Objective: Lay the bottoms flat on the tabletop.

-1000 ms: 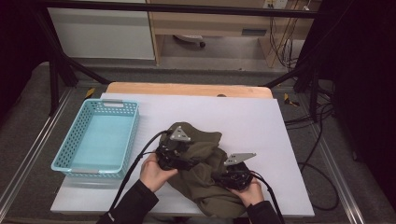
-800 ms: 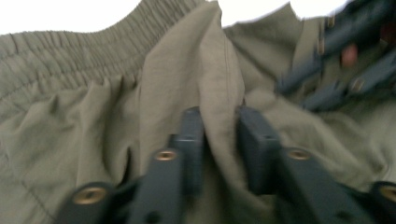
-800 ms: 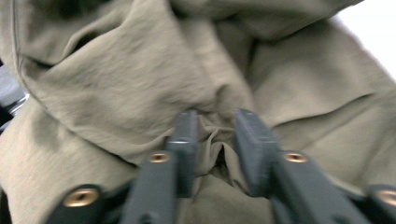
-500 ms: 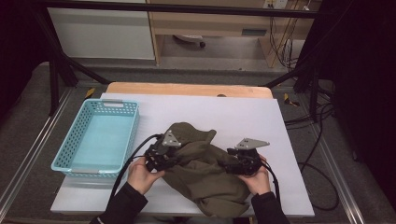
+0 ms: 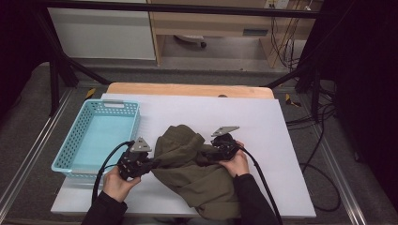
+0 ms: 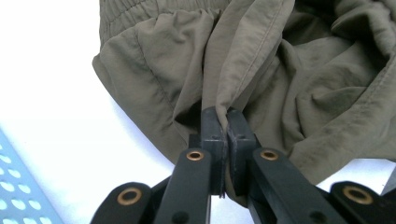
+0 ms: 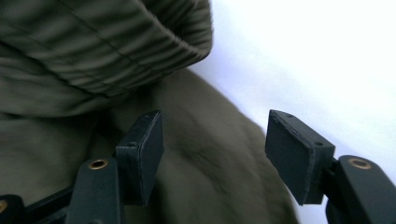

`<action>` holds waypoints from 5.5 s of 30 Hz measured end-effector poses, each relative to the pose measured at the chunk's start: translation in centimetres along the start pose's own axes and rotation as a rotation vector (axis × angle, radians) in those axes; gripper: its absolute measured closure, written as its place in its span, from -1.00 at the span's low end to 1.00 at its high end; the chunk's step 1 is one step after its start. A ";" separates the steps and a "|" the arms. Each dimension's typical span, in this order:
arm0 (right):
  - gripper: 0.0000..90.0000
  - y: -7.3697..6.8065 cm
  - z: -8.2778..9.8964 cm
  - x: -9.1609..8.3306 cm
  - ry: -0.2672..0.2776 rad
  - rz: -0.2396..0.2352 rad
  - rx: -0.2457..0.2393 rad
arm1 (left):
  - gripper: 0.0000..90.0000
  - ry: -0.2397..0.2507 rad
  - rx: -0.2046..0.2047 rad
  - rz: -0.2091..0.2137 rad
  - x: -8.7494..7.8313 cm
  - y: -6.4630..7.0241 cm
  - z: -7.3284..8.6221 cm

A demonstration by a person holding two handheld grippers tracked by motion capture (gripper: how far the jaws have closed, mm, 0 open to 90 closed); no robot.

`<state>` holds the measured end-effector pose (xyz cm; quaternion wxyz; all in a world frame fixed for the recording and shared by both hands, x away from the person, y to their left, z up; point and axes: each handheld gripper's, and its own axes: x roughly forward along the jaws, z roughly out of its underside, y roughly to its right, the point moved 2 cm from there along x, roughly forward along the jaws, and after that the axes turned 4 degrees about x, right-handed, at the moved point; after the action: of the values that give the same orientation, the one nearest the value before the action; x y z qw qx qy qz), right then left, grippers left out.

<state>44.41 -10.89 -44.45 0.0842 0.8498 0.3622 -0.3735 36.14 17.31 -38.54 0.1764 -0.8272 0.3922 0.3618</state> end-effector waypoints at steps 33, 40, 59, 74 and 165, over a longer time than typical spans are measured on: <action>1.00 5.5 2.9 -13.0 0.027 0.308 0.046 | 0.95 0.035 -0.082 -0.029 -0.1 -1.8 0.3; 0.78 6.3 6.1 -11.8 -0.041 0.317 0.072 | 0.39 0.024 -0.041 -0.022 0.8 -0.9 -0.6; -0.15 3.3 4.2 -8.6 0.085 0.132 0.059 | 0.34 -0.068 0.235 0.014 5.9 3.5 -5.1; 0.01 4.5 1.9 -4.8 0.030 0.210 0.034 | 0.95 0.051 -0.036 -0.107 1.7 -2.3 -4.3; 0.84 9.0 5.0 -8.8 0.064 0.257 0.202 | 0.96 0.013 -0.162 -0.146 4.6 -6.3 -5.9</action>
<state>43.64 -24.33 -43.06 0.0336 0.9048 0.2136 -0.3669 45.72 15.45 -37.87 0.1323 -0.8673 0.3017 0.3733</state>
